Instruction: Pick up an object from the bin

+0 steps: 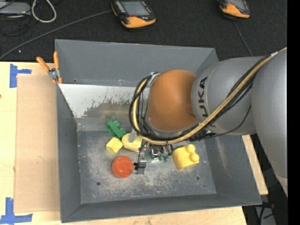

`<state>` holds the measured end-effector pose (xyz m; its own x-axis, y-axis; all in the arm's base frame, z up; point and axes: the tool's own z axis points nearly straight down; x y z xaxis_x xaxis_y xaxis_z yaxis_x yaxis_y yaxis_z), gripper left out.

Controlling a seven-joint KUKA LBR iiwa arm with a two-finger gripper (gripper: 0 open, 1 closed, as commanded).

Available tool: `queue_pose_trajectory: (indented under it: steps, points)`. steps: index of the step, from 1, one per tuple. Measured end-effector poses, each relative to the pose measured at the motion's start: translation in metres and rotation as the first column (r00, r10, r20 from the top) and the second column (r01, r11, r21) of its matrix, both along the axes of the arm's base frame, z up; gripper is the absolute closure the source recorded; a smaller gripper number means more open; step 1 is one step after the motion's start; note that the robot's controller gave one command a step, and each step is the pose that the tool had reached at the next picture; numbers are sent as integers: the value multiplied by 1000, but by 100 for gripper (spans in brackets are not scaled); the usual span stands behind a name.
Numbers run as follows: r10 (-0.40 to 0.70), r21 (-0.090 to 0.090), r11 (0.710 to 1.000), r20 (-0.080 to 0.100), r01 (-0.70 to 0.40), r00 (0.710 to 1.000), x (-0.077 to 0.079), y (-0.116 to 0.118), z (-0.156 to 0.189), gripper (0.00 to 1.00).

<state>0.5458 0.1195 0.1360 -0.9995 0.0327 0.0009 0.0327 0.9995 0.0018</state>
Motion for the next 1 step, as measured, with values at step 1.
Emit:
queue_pose_trajectory:
  steps: [1]
  points:
    - [-258,-4,966,-3,258,966,-10,-6,1,0]
